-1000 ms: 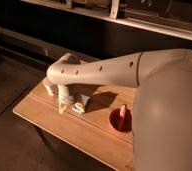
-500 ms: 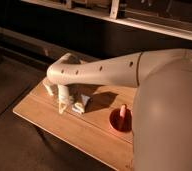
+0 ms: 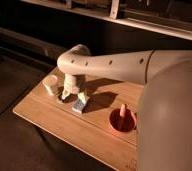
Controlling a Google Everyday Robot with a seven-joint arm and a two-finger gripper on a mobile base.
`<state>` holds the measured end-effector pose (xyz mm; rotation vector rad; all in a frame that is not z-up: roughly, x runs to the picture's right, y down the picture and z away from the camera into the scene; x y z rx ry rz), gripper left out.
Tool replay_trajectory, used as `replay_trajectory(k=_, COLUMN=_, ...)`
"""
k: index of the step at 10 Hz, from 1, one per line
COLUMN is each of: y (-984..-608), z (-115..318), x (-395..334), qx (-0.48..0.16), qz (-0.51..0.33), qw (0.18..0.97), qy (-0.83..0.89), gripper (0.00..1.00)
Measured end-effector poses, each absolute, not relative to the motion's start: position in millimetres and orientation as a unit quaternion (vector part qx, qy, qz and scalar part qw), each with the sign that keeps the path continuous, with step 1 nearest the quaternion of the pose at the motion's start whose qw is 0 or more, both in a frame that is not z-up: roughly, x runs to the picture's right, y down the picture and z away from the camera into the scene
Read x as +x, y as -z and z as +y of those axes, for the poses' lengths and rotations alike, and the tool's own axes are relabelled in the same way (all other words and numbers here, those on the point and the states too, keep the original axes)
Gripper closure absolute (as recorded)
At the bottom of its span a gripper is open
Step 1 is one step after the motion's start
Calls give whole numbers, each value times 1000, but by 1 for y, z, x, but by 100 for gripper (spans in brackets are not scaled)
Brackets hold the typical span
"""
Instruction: Place the white sponge in the ceramic cup
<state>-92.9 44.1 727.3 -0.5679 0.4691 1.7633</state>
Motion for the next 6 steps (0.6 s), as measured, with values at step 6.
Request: replay_trajectory(k=6, y=-761, z=54, x=-50, qx=-205, qz=259, qw=549, qy=-768, gripper=35)
